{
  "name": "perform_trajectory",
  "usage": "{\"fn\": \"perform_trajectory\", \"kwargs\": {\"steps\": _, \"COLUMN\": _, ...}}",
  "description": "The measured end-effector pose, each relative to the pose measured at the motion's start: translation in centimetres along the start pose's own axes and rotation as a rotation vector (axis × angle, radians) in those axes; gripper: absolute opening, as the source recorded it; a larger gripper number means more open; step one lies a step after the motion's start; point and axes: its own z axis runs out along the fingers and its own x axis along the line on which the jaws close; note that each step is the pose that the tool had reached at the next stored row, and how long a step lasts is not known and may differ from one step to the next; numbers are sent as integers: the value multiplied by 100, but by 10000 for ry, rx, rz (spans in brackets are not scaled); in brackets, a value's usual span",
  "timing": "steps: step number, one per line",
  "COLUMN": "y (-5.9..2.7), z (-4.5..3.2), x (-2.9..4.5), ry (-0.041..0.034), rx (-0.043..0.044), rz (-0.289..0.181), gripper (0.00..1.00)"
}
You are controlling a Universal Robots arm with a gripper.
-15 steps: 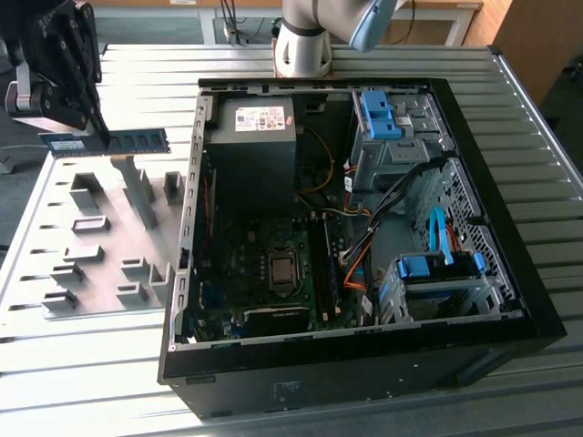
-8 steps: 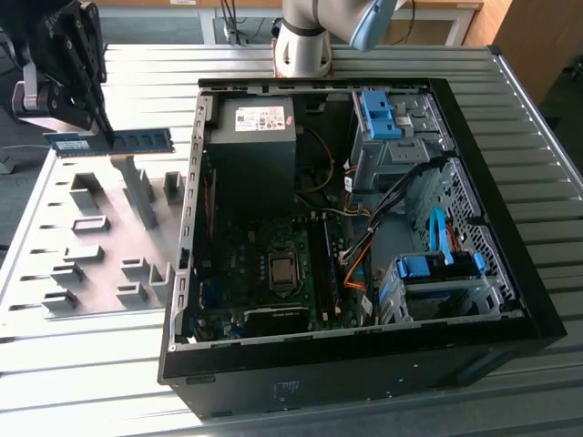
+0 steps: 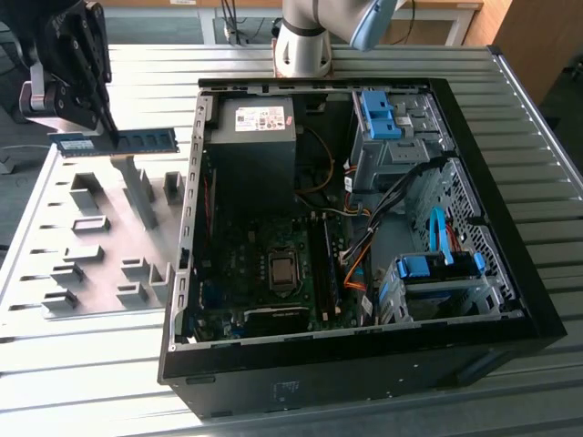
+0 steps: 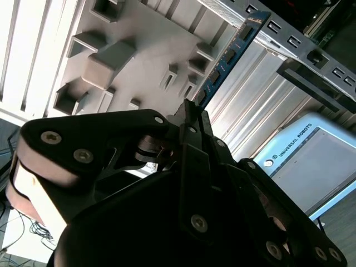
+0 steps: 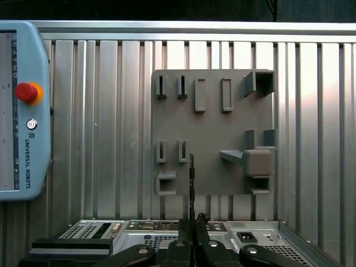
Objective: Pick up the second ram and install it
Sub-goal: 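Pick up the second ram and move it above second insertion slot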
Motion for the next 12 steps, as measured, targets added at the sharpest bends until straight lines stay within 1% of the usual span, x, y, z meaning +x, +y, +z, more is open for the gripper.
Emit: {"fn": "perform_trajectory", "kwargs": {"steps": 12, "y": -74, "z": 0, "x": 0, "ry": -1, "rx": 1, "rz": 0, "gripper": 14}}
